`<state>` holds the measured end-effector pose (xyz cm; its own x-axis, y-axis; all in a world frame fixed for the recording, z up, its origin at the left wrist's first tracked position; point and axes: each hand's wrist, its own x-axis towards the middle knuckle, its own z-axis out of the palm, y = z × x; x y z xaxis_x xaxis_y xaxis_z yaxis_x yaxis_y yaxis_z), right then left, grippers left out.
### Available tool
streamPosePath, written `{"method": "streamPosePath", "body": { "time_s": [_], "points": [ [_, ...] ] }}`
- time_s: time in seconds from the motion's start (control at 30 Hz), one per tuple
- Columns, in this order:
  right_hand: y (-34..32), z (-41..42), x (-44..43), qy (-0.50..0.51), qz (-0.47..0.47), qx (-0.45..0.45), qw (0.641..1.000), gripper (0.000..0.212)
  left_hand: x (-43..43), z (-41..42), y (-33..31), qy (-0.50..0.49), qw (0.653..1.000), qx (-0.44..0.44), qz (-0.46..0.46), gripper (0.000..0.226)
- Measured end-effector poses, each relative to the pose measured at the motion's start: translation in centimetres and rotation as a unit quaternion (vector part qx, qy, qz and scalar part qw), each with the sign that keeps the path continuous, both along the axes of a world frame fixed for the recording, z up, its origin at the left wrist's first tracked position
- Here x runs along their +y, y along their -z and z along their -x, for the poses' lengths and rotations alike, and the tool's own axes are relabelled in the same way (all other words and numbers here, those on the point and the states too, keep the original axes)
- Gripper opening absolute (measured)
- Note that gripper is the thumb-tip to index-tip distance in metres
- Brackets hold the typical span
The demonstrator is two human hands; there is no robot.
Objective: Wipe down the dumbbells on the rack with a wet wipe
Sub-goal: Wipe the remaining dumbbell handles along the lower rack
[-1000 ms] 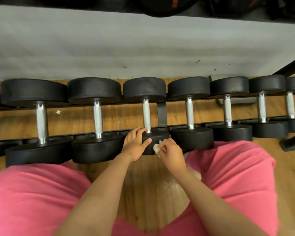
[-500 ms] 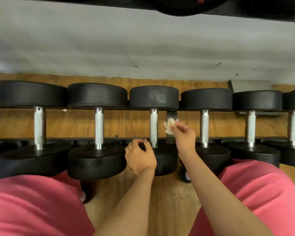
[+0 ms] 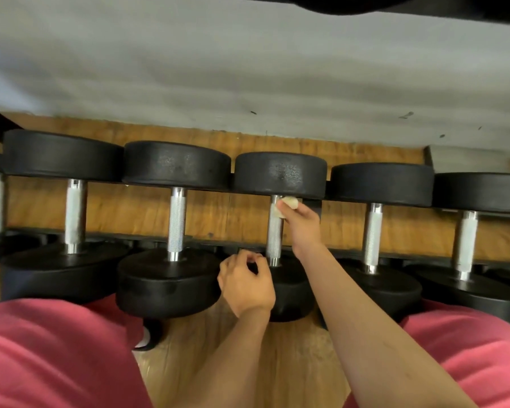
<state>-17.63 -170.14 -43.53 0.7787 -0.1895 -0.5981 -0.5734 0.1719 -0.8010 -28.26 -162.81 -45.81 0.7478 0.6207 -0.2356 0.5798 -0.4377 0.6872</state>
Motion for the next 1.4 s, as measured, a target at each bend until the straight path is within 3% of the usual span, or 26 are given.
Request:
{"method": "streamPosePath", "body": {
  "time_s": [0.2, 0.43, 0.53, 0.67, 0.9, 1.17, 1.33, 1.4],
  "points": [
    [-0.1, -0.7, 0.1, -0.006, -0.003, 0.007, 1.0, 0.023, 0.0, 0.0, -0.3, -0.002, 1.0, 0.003, 0.01, 0.011],
    [-0.1, -0.5, 0.3, 0.095, 0.008, -0.002, 0.995, 0.013, -0.1, -0.1, -0.8, -0.003, 1.0, -0.01, 0.009, 0.012],
    [-0.4, -0.3, 0.3, 0.075, -0.019, 0.008, 0.997, 0.004, -0.1, -0.1, -1.0, -0.002, 1.0, -0.011, 0.011, 0.014],
    [-0.7, -0.3, 0.9, 0.03, -0.03, 0.038, 0.998, 0.014, -0.2, -0.1, -1.3, -0.003, 1.0, -0.01, 0.014, 0.015],
    [-0.2, -0.3, 0.5, 0.091, -0.025, -0.007, 0.995, 0.009, -0.2, -0.1, -1.5, -0.013, 1.0, -0.006, 0.023, 0.013],
    [-0.1, 0.8, -0.6, -0.026, -0.052, -0.017, 0.998, 0.011, -0.1, -0.1, -1.8, -0.01, 1.0, -0.017, 0.024, 0.015],
    [0.5, 1.7, -0.3, 0.028, -0.033, -0.051, 0.998, 0.018, -0.1, -0.1, -1.7, -0.012, 0.999, -0.015, 0.027, 0.014],
    [0.6, 1.4, 0.1, 0.061, -0.009, -0.069, 0.996, 0.011, -0.2, -0.1, -1.6, -0.013, 0.999, -0.012, 0.029, 0.013]
  ]
}}
